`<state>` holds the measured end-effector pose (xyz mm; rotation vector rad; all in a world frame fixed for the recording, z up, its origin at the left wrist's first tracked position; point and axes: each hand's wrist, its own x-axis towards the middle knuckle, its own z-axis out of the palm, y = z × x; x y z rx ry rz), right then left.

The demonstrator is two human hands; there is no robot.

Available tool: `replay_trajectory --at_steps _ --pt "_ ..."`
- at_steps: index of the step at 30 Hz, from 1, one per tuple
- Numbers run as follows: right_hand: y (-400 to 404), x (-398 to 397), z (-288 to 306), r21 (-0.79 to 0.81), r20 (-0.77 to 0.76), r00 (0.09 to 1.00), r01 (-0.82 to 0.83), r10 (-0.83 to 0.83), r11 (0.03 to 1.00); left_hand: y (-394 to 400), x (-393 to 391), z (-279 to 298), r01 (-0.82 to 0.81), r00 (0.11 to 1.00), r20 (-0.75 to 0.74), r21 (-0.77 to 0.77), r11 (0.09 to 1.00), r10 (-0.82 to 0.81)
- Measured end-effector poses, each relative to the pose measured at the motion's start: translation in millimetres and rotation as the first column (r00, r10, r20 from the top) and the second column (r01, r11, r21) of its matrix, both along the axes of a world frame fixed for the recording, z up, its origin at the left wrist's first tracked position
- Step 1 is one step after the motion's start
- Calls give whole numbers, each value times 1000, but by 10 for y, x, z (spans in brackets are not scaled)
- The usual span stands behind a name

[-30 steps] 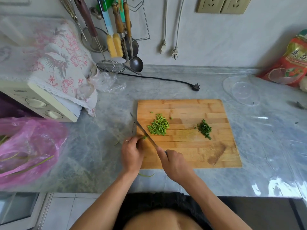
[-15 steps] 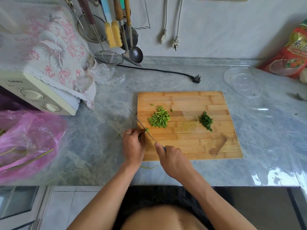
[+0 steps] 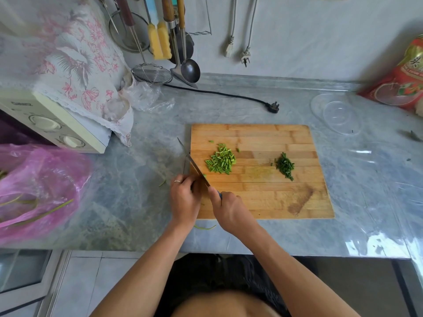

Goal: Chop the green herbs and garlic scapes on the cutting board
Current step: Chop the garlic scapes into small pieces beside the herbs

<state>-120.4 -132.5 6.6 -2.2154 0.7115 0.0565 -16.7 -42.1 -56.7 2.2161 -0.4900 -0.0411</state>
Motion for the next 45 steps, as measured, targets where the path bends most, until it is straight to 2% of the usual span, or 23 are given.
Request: replay_trajectory --at_steps 1,3,5,6,7,8,11,14,21,26,32,37,43,45 --pt "-13 -6 -13 -58 36 998 -49 51 997 -5 -6 9 -2 1000 0 4 1000 2" --pt "-90 -67 -204 -52 90 994 -53 58 997 -10 -8 5 -5 1000 0 23 1000 5" --pt "-18 -87 -46 100 86 994 58 -67 993 -7 -14 1 -9 1000 9 28 1000 8" --pt "15 -6 49 262 49 987 136 -154 955 -5 -13 -3 -9 1000 8 31 999 9" --pt "7 77 107 234 8 989 144 -150 962 -9 -13 3 -8 1000 8 35 999 7" --pt "-6 110 104 133 -23 987 158 -156 978 -17 -13 15 -9 1000 14 39 999 8" --pt "-79 134 159 189 -158 977 172 -143 967 -7 -19 41 6 999 49 51 999 -8" --pt "-132 140 187 214 -134 973 211 -186 954 12 -35 36 26 996 88 54 998 -31" --pt "-295 149 275 156 -92 990 116 -102 981 64 -21 62 92 977 181 105 990 -110" --pt "-299 -20 289 131 -67 997 57 -49 990 76 22 69 97 990 102 21 995 -99" --pt "-148 -150 253 115 -98 994 59 -48 992 50 -37 90 -66 997 -38 -139 988 62" --pt "-17 -158 294 84 -194 981 24 -7 996 38 -57 62 -83 996 -27 -122 989 81" --pt "42 -143 196 41 -173 984 41 -33 998 27 -49 55 -48 999 0 -134 990 49" --pt "65 -85 154 8 -220 975 4 -2 1000 30 -41 34 -58 998 -3 -128 990 58"
